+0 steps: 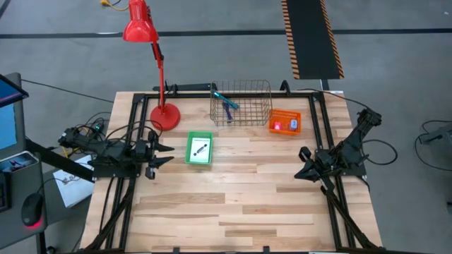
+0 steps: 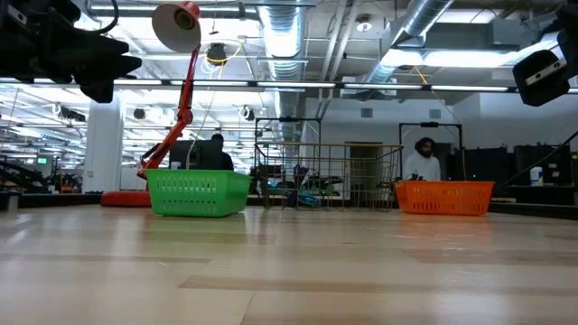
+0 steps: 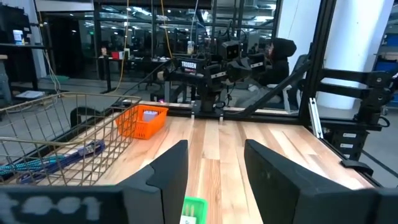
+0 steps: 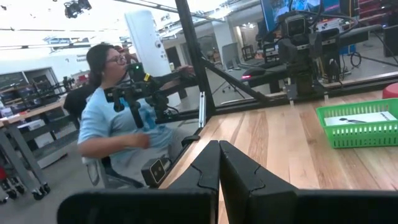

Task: Pick and place items into bin
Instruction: Return to Home Position

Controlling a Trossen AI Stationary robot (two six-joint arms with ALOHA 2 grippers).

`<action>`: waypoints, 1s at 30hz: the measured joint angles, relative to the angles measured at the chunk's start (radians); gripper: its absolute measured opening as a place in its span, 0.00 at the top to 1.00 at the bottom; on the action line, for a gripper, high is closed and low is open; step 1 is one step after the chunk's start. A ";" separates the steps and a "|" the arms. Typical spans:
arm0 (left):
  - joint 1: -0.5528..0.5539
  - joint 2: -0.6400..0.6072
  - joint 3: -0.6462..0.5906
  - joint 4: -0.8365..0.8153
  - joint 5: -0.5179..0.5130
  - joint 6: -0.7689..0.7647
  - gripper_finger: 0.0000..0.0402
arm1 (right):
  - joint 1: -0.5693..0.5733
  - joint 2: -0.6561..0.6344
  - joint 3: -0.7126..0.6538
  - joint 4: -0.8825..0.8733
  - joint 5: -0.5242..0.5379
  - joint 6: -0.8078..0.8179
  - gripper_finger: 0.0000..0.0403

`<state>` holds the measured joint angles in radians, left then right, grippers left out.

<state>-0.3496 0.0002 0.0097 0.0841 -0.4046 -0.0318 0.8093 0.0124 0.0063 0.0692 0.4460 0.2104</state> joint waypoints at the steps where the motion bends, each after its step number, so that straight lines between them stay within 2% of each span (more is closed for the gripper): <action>1: 0.000 0.002 0.000 0.000 0.000 -0.002 0.64 | 0.000 0.000 0.000 0.000 0.000 0.000 1.00; 30: 0.000 0.009 -0.003 0.003 0.001 -0.007 0.64 | 0.000 0.000 0.000 0.000 0.000 0.000 1.00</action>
<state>-0.3500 0.0090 0.0071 0.0872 -0.4034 -0.0387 0.8092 0.0123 0.0059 0.0692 0.4458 0.2104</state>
